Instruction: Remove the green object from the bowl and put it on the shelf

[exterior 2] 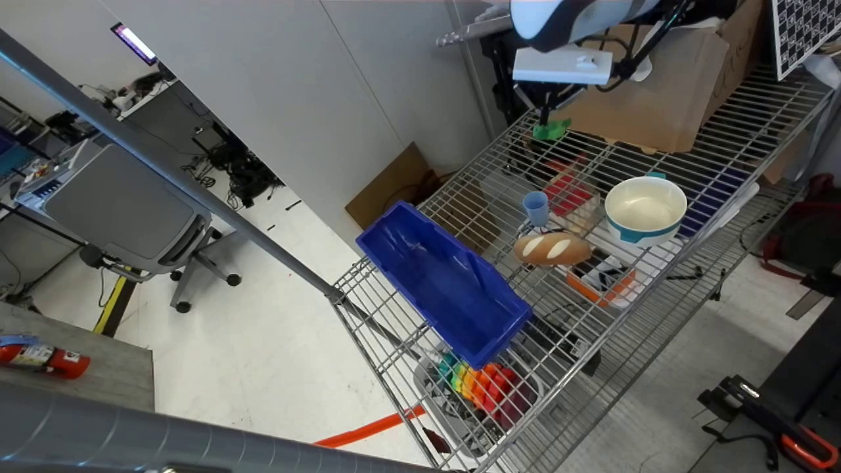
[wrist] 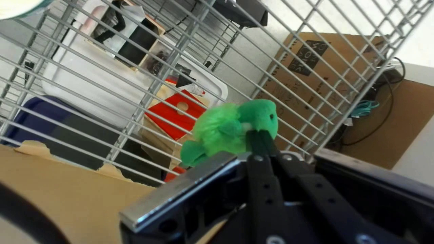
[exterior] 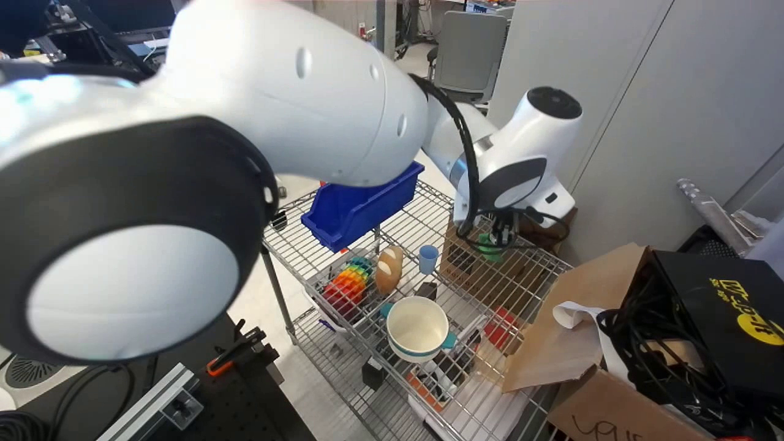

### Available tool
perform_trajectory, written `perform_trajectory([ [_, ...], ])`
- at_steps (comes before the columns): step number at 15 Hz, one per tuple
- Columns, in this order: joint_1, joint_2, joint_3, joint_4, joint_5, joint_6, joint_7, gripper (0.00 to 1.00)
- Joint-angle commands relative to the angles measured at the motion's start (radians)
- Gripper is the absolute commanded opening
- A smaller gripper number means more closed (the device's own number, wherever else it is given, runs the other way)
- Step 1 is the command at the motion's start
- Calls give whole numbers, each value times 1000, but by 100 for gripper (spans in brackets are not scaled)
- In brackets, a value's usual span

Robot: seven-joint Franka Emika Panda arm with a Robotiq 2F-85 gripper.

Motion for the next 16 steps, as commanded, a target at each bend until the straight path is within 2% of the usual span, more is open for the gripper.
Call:
perform_trajectory([
  [1, -5, 190, -11, 191, -36, -12, 50, 0],
  [5, -3, 309, -27, 303, -80, -34, 81, 0],
  [6, -4, 325, -27, 324, -88, -45, 92, 26],
  [7, -5, 337, -24, 340, -95, -54, 97, 28],
  [9, 1, 334, -14, 349, -107, -98, 100, 42],
  [11, 27, 298, -22, 331, -127, -195, 127, 56],
  [12, 49, 237, -22, 274, -111, -289, 134, 63],
  [16, 94, 81, 45, 161, -85, -520, 69, 93],
])
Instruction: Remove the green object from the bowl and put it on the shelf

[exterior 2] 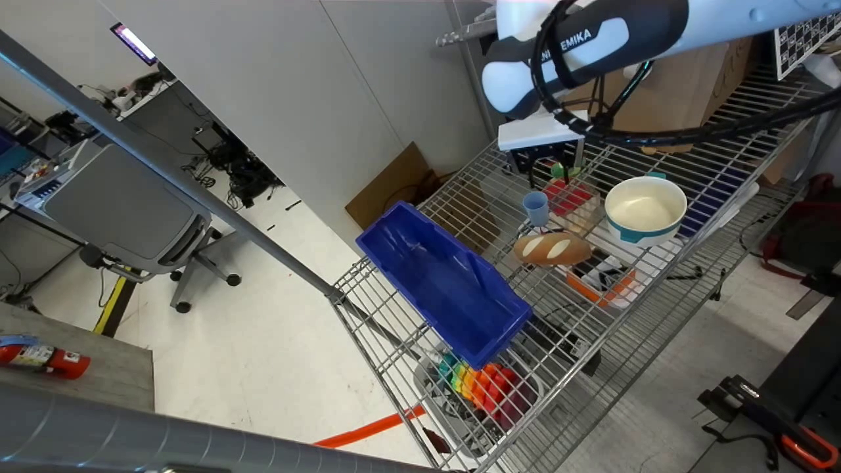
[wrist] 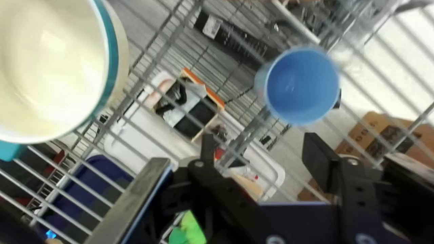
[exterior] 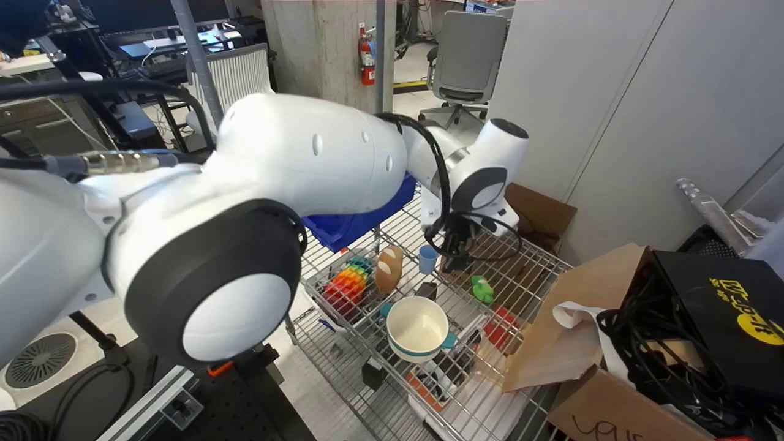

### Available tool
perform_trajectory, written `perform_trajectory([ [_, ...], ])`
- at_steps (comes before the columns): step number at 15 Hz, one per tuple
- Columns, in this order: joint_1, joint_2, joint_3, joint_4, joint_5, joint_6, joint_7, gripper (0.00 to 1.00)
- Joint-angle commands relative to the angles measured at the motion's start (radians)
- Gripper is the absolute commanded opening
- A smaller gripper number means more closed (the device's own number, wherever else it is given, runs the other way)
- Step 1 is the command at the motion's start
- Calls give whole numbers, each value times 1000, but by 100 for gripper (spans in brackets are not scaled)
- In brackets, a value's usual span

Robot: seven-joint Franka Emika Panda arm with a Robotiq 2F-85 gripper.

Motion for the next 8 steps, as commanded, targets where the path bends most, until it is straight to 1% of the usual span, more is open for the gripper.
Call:
perform_trajectory([
  [1, 39, -184, 54, -156, 25, -190, -23, 99],
  [2, 30, -74, 29, -41, 6, -117, -3, 100],
  [3, 37, -99, 46, -51, -6, -138, 5, 89],
  [4, 42, -103, 45, -51, -7, -136, 7, 98],
  [5, 41, -98, 44, -51, -8, -132, 7, 100],
  [6, 42, -92, 29, -57, 4, -125, 2, 100],
  [8, 31, -79, 29, -57, 4, -122, 0, 100],
])
